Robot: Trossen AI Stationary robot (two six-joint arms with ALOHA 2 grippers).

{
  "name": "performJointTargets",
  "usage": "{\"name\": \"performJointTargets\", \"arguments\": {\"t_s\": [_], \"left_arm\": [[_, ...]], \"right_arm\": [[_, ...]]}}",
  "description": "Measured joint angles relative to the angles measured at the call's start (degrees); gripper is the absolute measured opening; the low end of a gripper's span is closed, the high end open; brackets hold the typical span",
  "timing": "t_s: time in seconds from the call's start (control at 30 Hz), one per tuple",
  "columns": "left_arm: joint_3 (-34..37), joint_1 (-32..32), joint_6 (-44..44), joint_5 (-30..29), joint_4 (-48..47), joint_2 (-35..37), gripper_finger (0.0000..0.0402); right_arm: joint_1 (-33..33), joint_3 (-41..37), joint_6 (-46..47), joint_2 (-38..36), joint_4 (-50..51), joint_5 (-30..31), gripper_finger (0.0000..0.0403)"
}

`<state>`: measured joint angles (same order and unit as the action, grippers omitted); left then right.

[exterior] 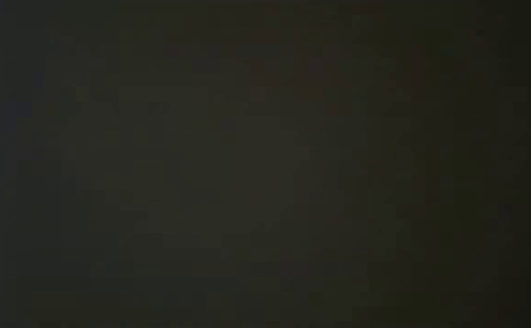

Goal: Sort silverware
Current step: Put the silver spoon into the bottom section of the white silverware tray

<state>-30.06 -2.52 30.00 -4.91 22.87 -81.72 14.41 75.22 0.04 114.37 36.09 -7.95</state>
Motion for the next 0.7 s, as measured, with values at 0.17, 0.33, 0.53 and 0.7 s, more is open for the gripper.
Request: {"name": "performJointTargets", "arguments": {"t_s": [0.17,0.33,0.53,0.7], "left_arm": [[0.0,0.0,0.02,0.0,-0.02,0.0,0.0095],[0.0,0.0,0.0,0.0,0.0,-0.01,0.0095],[0.0,0.0,0.01,0.0,-0.01,-0.01,0.0095],[0.0,0.0,0.0,0.0,-0.02,-0.01,0.0095]], "right_arm": [[0.17,0.17,-0.03,0.67,0.17,0.18,0.0101],[0.24,0.11,0.03,0.5,0.21,-0.78,0.0069],[0.31,0.07,0.19,0.5,0.31,-2.87,0.0042],[0.37,0.98,2.66,0.63,1.83,-6.19,0.0025]]}}
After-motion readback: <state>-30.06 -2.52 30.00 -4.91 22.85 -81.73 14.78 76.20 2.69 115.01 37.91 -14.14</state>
